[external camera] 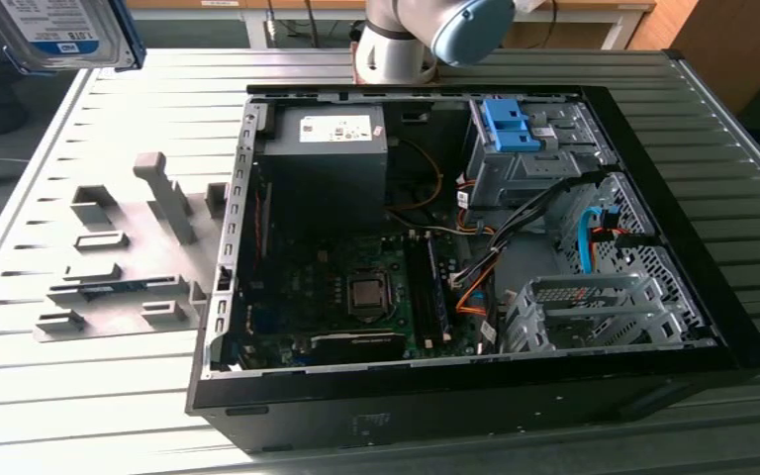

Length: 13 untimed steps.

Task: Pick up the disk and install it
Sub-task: 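Pick up the disk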

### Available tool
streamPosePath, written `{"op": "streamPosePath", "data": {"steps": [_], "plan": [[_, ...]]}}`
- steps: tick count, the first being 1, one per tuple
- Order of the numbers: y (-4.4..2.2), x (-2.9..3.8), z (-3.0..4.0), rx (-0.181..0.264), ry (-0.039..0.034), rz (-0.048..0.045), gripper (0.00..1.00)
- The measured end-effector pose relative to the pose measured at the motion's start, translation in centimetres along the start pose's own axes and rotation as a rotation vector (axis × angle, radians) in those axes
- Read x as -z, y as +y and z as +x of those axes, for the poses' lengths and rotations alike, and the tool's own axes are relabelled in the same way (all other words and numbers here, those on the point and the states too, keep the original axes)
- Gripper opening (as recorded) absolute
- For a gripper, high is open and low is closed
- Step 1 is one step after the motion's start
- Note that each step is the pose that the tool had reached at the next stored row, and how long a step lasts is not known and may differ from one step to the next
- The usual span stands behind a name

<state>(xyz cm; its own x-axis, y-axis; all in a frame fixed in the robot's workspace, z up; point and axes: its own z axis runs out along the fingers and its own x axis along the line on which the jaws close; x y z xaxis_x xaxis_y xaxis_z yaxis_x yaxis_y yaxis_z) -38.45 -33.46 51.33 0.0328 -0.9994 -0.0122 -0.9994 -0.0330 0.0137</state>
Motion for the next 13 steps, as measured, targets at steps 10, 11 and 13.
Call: {"op": "streamPosePath", "data": {"steps": [10, 11, 13], "plan": [[-1.16, -0.02, 0.04, 0.0, 0.0, 0.0001, 0.36], [-1.3, -0.02, 0.04, 0.0, 0.0, 0.0, 0.36], [-1.59, -0.02, 0.05, 0.0, 0.0, -0.0001, 0.36]]}}
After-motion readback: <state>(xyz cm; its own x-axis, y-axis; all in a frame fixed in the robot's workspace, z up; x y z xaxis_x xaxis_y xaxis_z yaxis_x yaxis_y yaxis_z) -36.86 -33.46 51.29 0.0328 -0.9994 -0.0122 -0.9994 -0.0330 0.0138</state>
